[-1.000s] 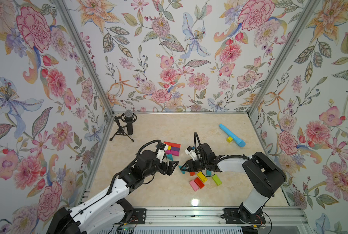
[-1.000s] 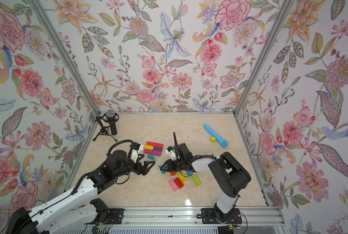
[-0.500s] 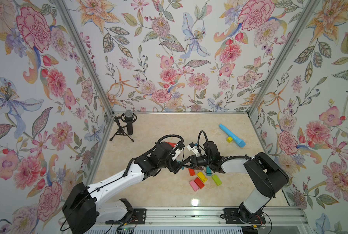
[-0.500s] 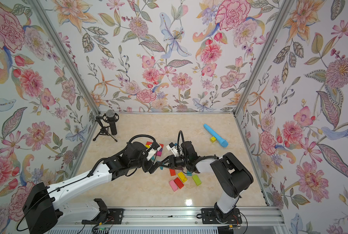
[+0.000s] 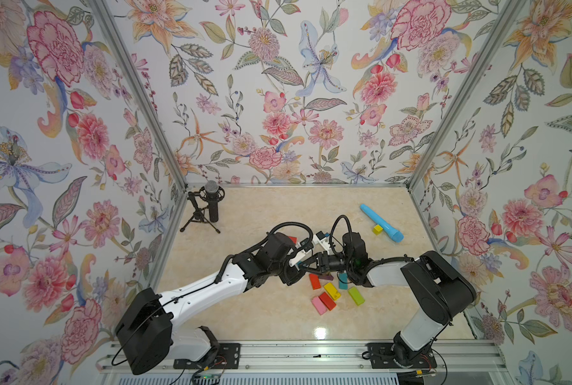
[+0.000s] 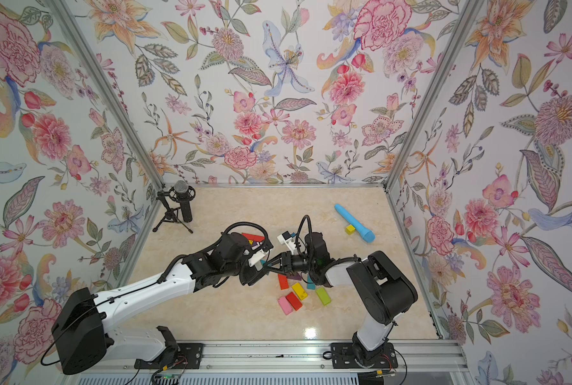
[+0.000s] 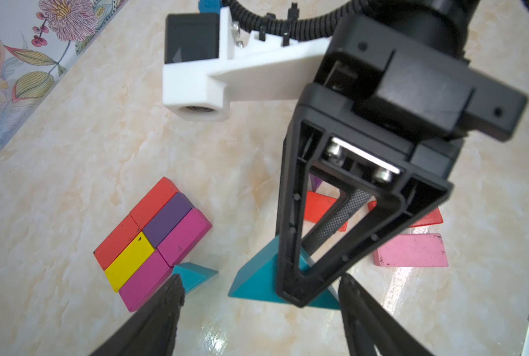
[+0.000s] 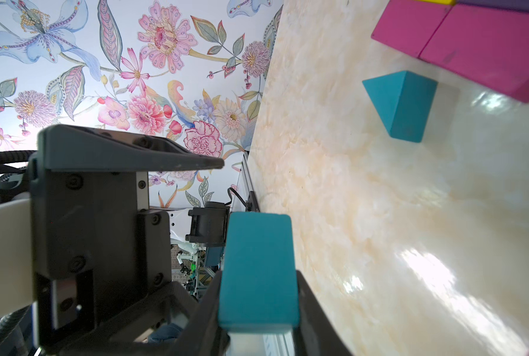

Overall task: Assemble a piece of candy with building blocks
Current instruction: Place the building block at the center of the board.

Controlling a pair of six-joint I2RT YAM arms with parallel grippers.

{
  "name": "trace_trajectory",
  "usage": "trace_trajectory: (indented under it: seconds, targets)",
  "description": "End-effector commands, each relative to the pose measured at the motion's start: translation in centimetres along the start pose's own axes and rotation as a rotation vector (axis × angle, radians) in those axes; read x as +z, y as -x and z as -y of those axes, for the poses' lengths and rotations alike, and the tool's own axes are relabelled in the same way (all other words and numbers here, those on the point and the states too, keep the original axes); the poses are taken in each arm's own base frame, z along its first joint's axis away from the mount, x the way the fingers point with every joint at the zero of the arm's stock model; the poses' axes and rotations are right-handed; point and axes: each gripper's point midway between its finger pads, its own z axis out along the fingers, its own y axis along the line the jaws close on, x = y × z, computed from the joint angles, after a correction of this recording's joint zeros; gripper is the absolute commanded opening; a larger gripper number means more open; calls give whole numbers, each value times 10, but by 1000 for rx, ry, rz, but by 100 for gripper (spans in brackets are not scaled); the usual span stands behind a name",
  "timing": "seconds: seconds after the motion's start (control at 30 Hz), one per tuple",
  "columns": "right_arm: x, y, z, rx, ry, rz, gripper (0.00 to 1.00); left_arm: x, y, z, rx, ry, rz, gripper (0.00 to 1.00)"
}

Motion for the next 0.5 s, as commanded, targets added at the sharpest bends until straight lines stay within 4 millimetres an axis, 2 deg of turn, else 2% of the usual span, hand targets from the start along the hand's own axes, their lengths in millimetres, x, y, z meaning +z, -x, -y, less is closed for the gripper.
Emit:
trace_trajectory:
  seconds: [0.0, 0.2, 0.37, 0.47]
  targets:
    - [1, -3, -9, -11, 40, -16, 26, 3, -5, 5, 55, -11, -10, 77]
    - [1, -4, -9, -5, 37, -13, 26, 8, -5, 10, 71, -26, -12, 69]
    - [1, -4, -11, -5, 41, -13, 26, 12, -8, 14, 75, -34, -22, 69]
    - [1, -3, -11, -2, 43, -12, 26, 13, -8, 13, 76, -31, -24, 73]
